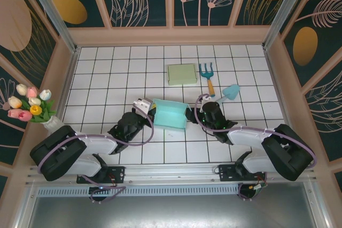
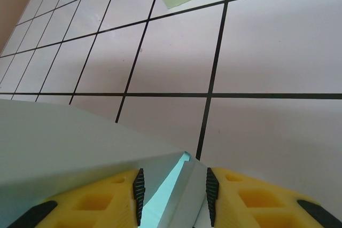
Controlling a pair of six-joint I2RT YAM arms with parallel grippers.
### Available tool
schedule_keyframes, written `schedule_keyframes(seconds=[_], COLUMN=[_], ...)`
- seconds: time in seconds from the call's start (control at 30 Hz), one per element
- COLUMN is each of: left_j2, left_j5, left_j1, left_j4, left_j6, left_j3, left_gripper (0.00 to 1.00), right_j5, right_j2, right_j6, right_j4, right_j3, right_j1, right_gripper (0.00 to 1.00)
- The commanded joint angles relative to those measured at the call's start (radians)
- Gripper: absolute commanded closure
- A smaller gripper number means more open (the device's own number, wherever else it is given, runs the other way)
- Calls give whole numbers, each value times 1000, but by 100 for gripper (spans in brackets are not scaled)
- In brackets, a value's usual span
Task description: Fold the paper box
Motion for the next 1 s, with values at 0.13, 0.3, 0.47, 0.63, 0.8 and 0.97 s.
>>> schedule_keyframes(seconds=[0.13, 0.3, 0.47, 0.63, 0.8, 0.97], left_j2=[61, 145, 214, 236, 172, 138], left_j5=[68, 65, 31, 14, 0, 8], left_j1=[-6, -16, -48, -85, -87, -89], left_j4=[176, 282, 376, 363, 257, 192], left_j6=[-21, 16, 17, -23, -83, -127], left_j3=[-80, -125, -141, -114, -78, -46], left_gripper=[100, 100, 100, 100, 100, 100], right_j5=[9, 24, 42, 49, 52, 54], right_j2=[4, -10, -45, -66, -68, -68], right_j6=[-27, -35, -41, -44, -52, -64], right_j4=[45, 31, 26, 22, 23, 27], right_j3=[-10, -28, -62, -83, -80, -74], right_j1=[27, 37, 40, 42, 41, 42], right_gripper=[61, 61, 61, 61, 61, 61])
